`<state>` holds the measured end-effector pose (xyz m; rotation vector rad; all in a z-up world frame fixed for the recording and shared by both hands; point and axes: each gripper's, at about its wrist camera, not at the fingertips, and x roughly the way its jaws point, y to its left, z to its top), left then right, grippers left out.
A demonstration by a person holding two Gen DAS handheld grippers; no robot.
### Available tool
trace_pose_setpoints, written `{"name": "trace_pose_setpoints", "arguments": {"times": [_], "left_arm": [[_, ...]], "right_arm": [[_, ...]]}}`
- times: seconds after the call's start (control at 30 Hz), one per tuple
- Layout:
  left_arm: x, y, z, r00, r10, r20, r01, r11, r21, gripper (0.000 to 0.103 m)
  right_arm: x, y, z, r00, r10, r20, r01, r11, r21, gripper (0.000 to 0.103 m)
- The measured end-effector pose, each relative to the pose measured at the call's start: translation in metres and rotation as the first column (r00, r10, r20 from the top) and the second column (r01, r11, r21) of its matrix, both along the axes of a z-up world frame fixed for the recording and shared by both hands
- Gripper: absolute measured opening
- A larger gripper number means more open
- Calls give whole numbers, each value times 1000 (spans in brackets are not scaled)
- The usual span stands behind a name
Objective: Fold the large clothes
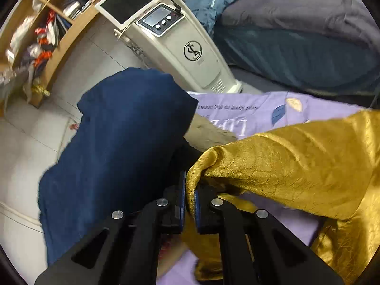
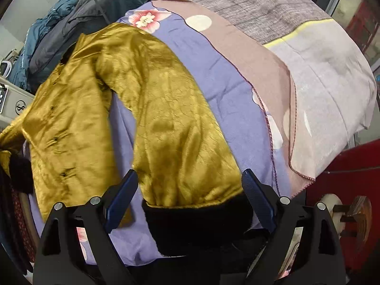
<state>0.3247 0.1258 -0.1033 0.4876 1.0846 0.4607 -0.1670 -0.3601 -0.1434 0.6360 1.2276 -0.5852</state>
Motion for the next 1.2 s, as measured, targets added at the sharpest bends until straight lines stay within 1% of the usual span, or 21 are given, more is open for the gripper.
{"name": "trace_pose_setpoints", "arguments": {"times": [0.03,0.1,0.13,0.17,0.2,0.23,0.3,0.37,0.47,0.53,0.6,0.67,0.7,0.77,0.83,0.9,0.97,1.0,1.1,1.17,1.2], "left_arm": [[2,-3,-4,1000,-3,-17,3,1000,8,14],[1,-14,-12,999,-7,-45,9,999,50,47],[-3,-18,-13,999,-20,-47,22,999,39,78],[-12,-25,-12,998,-56,-38,55,998,-25,95],[-26,-31,-11,996,-92,-23,89,992,-89,96],[-34,-34,-10,993,-117,-20,113,985,-129,96],[-61,-51,-14,980,-193,-49,179,962,-206,96],[-88,-66,-17,965,-251,-72,229,946,-228,96],[-129,-86,-33,935,-334,-122,300,926,-230,96],[-148,-95,-44,918,-365,-152,328,918,-222,96],[-169,-98,-55,907,-368,-203,326,921,-212,96],[-183,-95,-63,899,-368,-239,317,921,-224,96],[-192,-99,-65,897,-365,-250,315,923,-220,96],[-202,-102,-66,895,-361,-263,312,926,-210,96],[-210,-109,-68,892,-358,-277,306,928,-213,96],[-214,-119,-70,889,-352,-293,292,928,-230,96],[-218,-128,-68,882,-359,-306,294,925,-240,96],[-221,-136,-67,877,-372,-305,309,922,-234,96],[-226,-156,-62,862,-409,-299,359,909,-210,96],[-232,-172,-57,848,-443,-293,392,894,-217,96],[-234,-179,-55,841,-456,-292,403,887,-224,96]], "right_arm": [[-1,-1,-4,1000,1,-11,-1,1000,0,88],[-5,-2,-9,1000,3,-23,-3,1000,-11,88],[-6,-3,-15,999,5,-37,-5,1000,-12,88],[-8,-5,-22,998,2,-60,-3,1000,-13,88],[-11,-4,-27,997,-5,-77,4,1000,-11,88],[-15,-6,-35,996,-12,-87,12,1000,-2,88],[-21,-8,-52,993,-21,-117,23,1000,15,88],[-26,-9,-66,990,-28,-137,34,999,43,88],[-28,-10,-83,993,-35,-113,46,994,101,87],[-22,-5,-86,994,5,-108,5,996,88,72],[-13,4,-85,988,70,-140,-67,997,28,35],[-5,14,-73,980,140,-140,-148,988,-50,22],[-3,18,-67,978,165,-131,-175,982,-68,18],[2,24,-48,964,236,-123,-253,958,-139,16],[2,16,-34,960,254,-122,-274,942,-196,15],[-1,-12,-18,970,208,-127,-235,936,-263,14],[-1,-46,5,977,161,-140,-202,905,-373,13],[0,-64,20,981,138,-137,-184,882,-433,13],[13,-120,68,993,33,-110,-93,789,-607,12],[24,-160,91,996,-65,-56,11,745,-667,14],[31,-176,92,994,-99,-35,51,740,-670,29]]}}
